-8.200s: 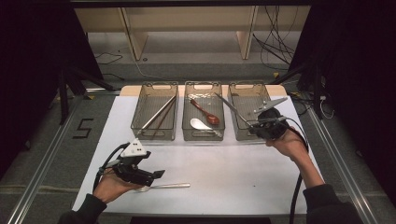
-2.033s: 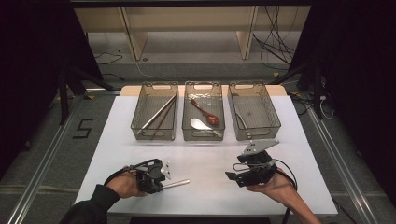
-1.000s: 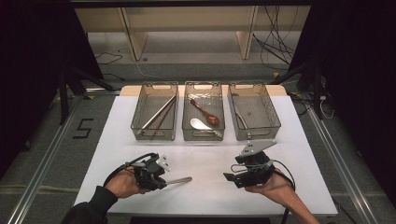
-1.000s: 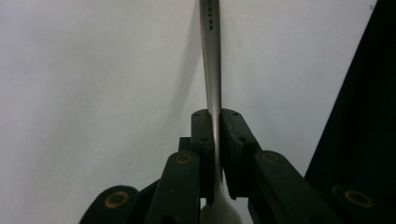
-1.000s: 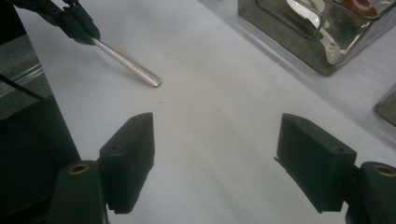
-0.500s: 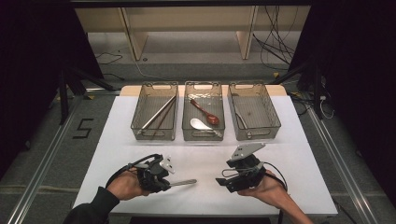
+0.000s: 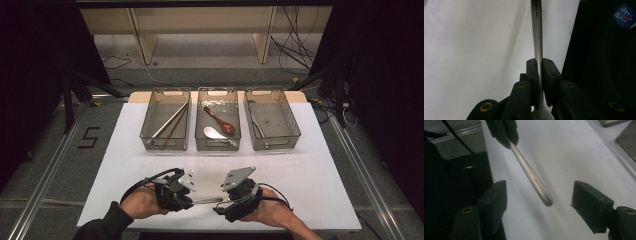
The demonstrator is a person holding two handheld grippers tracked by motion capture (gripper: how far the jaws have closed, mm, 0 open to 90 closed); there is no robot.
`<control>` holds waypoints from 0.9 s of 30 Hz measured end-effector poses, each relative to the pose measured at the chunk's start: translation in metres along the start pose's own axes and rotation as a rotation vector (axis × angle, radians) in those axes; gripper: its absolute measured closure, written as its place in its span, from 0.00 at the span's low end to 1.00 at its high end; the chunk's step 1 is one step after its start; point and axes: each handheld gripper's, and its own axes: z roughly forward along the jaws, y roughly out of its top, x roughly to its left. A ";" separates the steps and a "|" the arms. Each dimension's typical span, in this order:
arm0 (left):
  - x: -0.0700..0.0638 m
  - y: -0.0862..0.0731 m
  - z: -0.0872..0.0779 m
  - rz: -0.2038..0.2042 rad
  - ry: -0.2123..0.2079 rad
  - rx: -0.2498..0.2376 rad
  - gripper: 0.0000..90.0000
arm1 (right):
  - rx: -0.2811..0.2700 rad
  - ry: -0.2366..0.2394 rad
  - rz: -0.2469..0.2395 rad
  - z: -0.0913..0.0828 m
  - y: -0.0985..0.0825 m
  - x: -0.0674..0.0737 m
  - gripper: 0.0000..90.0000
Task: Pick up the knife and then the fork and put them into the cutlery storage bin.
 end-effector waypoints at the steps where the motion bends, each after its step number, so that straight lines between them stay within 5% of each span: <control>1: -0.001 0.001 0.000 0.004 -0.006 -0.002 0.93 | 0.002 0.002 -0.013 0.002 0.001 0.002 0.34; 13: -0.010 0.008 -0.002 0.028 -0.041 -0.023 0.93 | 0.062 0.006 -0.128 0.018 0.005 0.012 0.50; 27: -0.010 0.009 0.000 0.034 -0.085 -0.024 0.93 | 0.067 -0.009 -0.269 0.022 0.006 0.023 0.84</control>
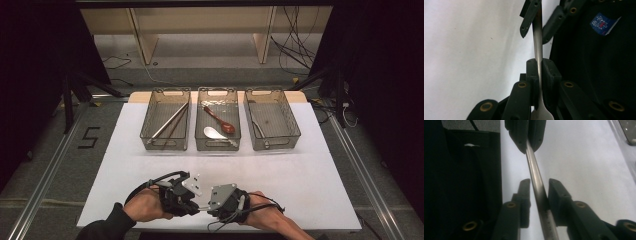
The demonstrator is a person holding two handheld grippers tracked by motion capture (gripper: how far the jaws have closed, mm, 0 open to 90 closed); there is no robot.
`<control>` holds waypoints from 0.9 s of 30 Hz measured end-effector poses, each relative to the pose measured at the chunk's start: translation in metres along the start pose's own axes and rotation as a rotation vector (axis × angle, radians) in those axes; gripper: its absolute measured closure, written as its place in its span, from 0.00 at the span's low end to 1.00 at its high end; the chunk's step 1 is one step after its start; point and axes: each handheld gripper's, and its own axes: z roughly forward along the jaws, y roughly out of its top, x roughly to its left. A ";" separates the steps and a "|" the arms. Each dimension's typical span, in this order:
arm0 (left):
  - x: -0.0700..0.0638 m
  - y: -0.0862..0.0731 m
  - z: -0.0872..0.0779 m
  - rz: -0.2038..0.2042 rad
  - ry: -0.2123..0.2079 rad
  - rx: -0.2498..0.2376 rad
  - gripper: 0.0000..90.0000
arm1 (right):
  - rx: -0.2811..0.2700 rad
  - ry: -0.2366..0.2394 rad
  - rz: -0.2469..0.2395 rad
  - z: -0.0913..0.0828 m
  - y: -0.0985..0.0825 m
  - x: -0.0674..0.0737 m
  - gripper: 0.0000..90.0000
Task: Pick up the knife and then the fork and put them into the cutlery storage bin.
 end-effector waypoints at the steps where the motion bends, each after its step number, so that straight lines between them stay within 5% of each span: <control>1: 0.000 0.000 0.000 -0.001 -0.006 0.002 0.93 | 0.006 0.009 -0.004 0.000 0.000 0.001 0.85; 6: 0.004 -0.003 0.005 0.015 -0.065 0.013 0.94 | 0.005 0.022 -0.098 -0.002 0.001 0.008 0.95; 11: 0.006 -0.004 0.007 0.007 -0.067 -0.008 0.88 | 0.035 0.043 -0.106 -0.002 0.002 0.009 0.98; 18: 0.011 -0.006 0.000 -0.028 -0.006 -0.092 0.62 | 0.059 0.015 -0.096 0.000 -0.001 0.006 0.98; 27: 0.015 -0.011 -0.015 -0.076 0.089 -0.222 0.45 | 0.084 -0.024 -0.049 -0.003 -0.008 -0.003 0.98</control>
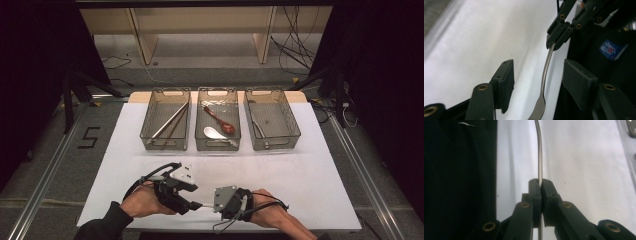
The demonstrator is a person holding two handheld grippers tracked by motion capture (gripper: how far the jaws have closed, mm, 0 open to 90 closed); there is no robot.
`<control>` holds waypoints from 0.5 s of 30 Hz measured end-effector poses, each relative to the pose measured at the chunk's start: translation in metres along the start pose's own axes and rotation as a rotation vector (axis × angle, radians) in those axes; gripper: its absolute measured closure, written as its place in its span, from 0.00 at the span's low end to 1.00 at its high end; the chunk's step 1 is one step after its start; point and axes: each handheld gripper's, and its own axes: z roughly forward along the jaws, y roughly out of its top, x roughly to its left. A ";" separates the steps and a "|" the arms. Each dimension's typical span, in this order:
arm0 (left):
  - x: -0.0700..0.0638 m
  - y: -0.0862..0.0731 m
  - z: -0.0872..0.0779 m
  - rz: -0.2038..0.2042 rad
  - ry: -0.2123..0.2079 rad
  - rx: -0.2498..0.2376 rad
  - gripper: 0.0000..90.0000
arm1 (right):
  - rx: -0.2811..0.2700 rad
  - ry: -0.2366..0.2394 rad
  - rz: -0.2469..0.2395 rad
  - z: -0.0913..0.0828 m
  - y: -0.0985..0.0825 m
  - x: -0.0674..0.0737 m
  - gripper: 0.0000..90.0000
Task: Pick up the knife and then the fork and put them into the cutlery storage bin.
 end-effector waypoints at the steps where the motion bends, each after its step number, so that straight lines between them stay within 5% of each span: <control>1: 0.002 -0.001 -0.003 -0.005 0.006 -0.012 0.44 | -0.002 0.000 0.008 -0.001 -0.001 -0.001 0.98; 15: 0.022 -0.020 -0.029 -0.159 0.188 -0.243 0.26 | 0.027 -0.082 0.119 -0.011 -0.024 -0.027 0.98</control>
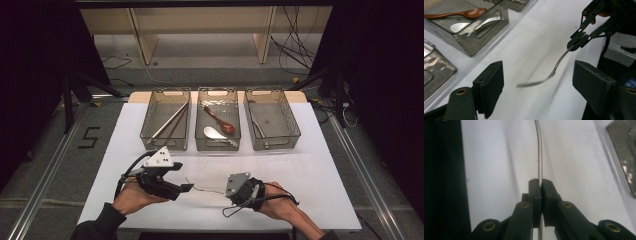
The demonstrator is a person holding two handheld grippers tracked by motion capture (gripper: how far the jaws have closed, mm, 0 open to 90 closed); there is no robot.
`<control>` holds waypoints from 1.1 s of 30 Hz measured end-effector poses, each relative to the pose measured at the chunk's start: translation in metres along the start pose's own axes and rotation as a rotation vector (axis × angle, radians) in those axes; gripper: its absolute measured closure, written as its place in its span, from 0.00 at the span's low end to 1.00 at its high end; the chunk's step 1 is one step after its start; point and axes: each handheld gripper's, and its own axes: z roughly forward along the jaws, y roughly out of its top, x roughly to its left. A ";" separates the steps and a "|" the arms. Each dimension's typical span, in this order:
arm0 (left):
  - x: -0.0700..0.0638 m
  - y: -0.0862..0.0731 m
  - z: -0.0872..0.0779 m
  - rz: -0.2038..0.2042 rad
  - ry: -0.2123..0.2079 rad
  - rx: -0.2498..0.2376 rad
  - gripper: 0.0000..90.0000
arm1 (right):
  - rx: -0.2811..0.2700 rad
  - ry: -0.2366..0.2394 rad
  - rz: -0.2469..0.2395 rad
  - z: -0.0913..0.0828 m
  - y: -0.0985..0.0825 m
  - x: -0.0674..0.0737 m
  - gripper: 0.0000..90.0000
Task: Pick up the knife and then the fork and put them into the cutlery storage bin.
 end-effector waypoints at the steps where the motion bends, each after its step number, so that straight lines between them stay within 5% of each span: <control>1: 0.002 -0.001 -0.001 -0.010 0.007 -0.014 0.25 | -0.005 -0.012 0.003 -0.001 -0.002 -0.003 0.98; 12: 0.017 -0.015 -0.009 -0.116 0.073 -0.095 0.23 | -0.010 -0.070 0.114 -0.012 -0.017 -0.026 0.97; 33: 0.020 -0.027 -0.016 -0.158 0.111 -0.140 0.18 | -0.085 -0.153 0.332 -0.042 -0.050 -0.063 0.97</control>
